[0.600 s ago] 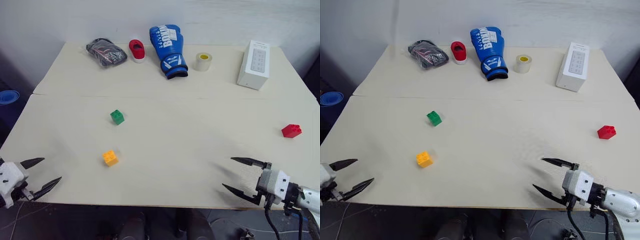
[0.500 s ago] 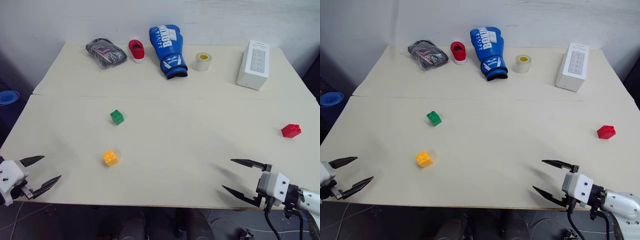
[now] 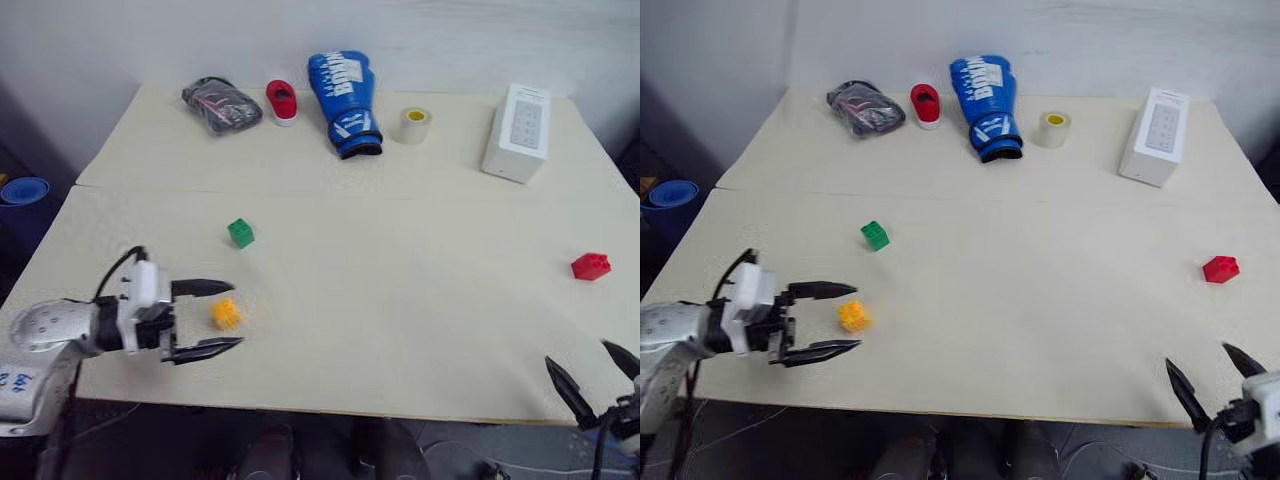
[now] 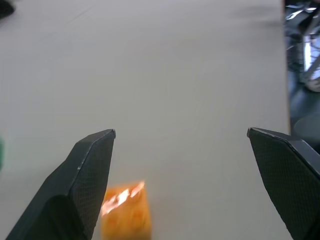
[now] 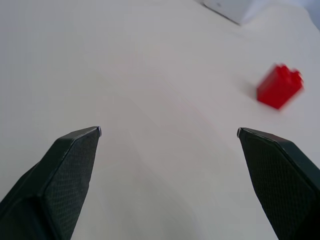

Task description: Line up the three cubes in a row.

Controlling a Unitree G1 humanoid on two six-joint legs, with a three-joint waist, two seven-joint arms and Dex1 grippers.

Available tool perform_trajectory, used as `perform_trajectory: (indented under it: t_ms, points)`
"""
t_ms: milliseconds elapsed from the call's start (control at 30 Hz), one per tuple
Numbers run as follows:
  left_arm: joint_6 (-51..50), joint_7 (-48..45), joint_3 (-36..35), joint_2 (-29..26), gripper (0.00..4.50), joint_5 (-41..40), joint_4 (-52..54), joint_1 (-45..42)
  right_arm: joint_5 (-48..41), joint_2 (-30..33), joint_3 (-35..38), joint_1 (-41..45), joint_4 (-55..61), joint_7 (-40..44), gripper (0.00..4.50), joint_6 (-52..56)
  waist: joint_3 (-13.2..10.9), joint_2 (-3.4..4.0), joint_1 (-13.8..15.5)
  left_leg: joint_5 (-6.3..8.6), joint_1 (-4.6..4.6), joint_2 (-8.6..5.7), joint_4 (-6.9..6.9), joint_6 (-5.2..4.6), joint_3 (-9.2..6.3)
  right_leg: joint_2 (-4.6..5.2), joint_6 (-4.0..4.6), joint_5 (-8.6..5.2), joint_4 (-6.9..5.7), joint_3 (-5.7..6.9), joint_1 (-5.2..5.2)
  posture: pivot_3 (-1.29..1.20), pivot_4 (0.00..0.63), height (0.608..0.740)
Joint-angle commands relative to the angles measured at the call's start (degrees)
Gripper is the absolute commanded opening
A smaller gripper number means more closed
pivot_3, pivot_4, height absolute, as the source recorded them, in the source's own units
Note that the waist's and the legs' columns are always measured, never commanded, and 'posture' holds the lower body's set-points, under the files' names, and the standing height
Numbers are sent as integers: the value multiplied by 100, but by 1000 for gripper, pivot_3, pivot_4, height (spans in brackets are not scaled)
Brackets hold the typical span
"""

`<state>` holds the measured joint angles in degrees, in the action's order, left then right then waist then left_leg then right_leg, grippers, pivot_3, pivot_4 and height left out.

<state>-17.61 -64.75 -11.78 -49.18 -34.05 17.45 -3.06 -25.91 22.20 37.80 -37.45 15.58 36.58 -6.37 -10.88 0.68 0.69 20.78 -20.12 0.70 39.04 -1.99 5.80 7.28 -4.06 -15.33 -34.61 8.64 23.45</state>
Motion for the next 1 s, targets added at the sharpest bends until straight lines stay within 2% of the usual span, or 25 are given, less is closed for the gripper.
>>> perform_trajectory:
  t_ms: [33, 200, 300, 400, 567, 767, 1000]
  points:
    - [145, -18, 345, 227, 4461, 123, -58, -481, 31, -354, 46, 75, 84, -493, 4500, -65, 1, 4, -74, 0, -1, 6, -3, 3, 10, -7, 1, -1, -4, -11, -2, 0, 150, 740]
    - [116, 131, 650, 593, 4461, 206, -167, -971, 369, -709, -313, 767, 183, -1170, 4500, -83, 2, 6, -108, -1, 22, 11, -5, 10, 34, -20, 2, -6, -28, -50, 14, 0, 150, 740]
    - [251, 112, 710, 664, 4461, 332, -231, -1047, 668, -307, -320, 1671, 151, -1620, 4500, 104, 2, 5, -115, -1, 47, 14, -6, 11, 67, -38, 1, -7, -39, -89, 21, 0, 150, 740]
    - [339, 170, 764, 785, 4461, 385, -262, -1152, 569, 234, -301, 2678, -296, -1823, 4500, 649, 1, 4, -105, 0, 63, 17, -4, 9, 91, -49, 0, -7, -42, -120, 23, 0, 150, 740]
    - [350, 236, 926, 948, 4461, 484, -257, -1410, 424, 1085, -486, 4165, -1788, -1768, 4500, 1838, -2, -1, -35, 1, 61, 27, -2, 10, 91, -62, 5, -10, -40, -122, 25, 0, 150, 740]
    - [470, 185, 1058, 996, 4461, 659, -226, -1340, 676, 1649, -676, 5517, -3980, -1557, 4500, 1682, -2, 0, -97, -3, 52, 26, 1, -5, 105, -64, -2, -6, -49, -123, 26, 0, 150, 740]
    - [511, 247, 1066, 1061, 4461, 713, -213, -1258, 773, 2072, -901, 6402, -5701, -841, 4500, 1110, -2, 0, -108, -4, 51, 29, 3, -5, 108, -67, -3, -5, -47, -124, 25, 0, 150, 740]
